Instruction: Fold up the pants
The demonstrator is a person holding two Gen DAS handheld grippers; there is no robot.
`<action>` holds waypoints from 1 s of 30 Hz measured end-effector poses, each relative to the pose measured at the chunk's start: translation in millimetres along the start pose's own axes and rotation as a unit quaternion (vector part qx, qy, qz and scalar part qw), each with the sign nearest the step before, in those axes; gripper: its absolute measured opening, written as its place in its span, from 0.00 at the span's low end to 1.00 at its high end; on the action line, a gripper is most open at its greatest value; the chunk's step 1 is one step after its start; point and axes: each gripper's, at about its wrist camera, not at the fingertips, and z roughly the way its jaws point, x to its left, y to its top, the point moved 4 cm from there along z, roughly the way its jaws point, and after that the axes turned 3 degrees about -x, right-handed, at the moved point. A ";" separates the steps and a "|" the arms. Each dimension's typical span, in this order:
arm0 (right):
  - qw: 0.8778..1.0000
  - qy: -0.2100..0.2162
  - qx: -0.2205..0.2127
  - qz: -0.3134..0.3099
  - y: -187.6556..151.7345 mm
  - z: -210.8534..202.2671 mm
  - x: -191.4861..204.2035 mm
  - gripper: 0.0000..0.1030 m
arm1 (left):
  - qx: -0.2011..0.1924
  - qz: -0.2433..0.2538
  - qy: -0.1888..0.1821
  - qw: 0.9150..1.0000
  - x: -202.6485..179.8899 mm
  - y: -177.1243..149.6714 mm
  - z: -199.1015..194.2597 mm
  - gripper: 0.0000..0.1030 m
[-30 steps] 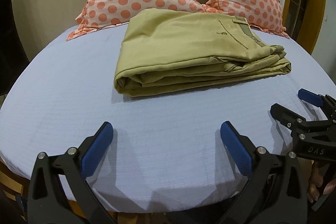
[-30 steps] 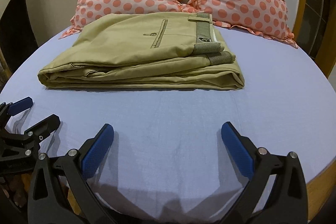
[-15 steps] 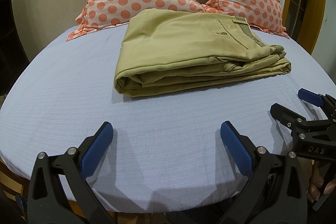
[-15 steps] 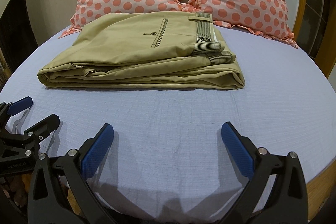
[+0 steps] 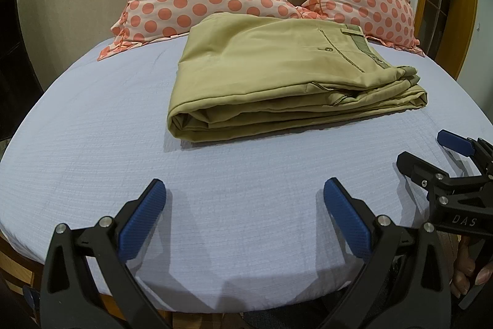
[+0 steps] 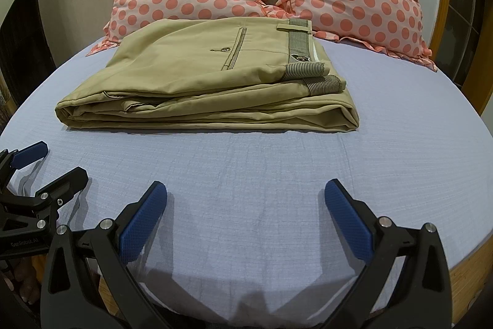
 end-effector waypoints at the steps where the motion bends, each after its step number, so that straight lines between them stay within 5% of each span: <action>1: 1.000 0.000 0.000 0.000 -0.1 -0.1 -0.1 0.99 | 0.000 0.000 0.000 1.000 0.0 -0.2 0.0 0.98; 30: 1.000 0.000 0.000 0.000 -0.3 -0.2 0.0 0.99 | 0.013 -0.001 0.001 1.000 -0.9 1.8 1.4 0.98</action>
